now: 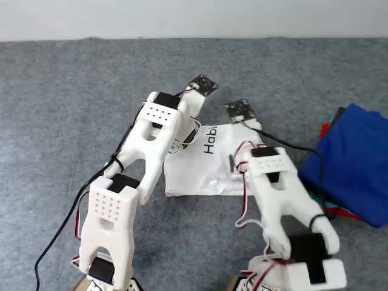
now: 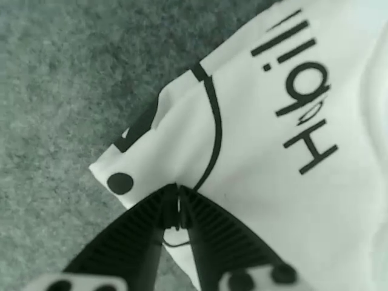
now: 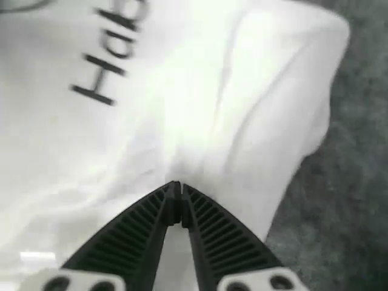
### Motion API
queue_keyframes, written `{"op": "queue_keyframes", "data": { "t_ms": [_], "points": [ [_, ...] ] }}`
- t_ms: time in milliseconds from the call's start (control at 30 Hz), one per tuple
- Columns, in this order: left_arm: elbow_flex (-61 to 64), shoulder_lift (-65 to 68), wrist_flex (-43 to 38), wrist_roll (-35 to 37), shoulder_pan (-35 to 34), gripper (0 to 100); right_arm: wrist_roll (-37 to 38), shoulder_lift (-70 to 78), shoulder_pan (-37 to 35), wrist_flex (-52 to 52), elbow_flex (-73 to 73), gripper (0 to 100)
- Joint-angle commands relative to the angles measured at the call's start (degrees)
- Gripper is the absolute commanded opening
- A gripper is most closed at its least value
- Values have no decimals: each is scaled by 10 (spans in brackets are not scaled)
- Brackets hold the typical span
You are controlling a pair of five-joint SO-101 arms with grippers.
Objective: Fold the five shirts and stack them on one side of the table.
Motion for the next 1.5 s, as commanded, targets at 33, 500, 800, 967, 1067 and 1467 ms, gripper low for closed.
{"op": "queue_keyframes", "data": {
  "t_ms": [33, 500, 800, 967, 1067, 1467],
  "points": [
    [-2, -36, -11, 4, -4, 15, 44, 17, 77, -4, -6, 10],
    [0, -37, -13, 4, -4, 15, 108, -221, 81, 126, -9, 10],
    [-3, -39, -6, 4, 0, 15, 73, -189, -15, -61, -9, 10],
    [-3, -40, -5, 4, -1, 15, 73, -37, -5, -141, -16, 10],
    [-3, -42, -1, 4, 0, 15, 72, 46, 29, -174, -46, 10],
    [-3, -42, 7, 3, -3, 15, 74, 148, 128, -72, -209, 10]
  ]
}}
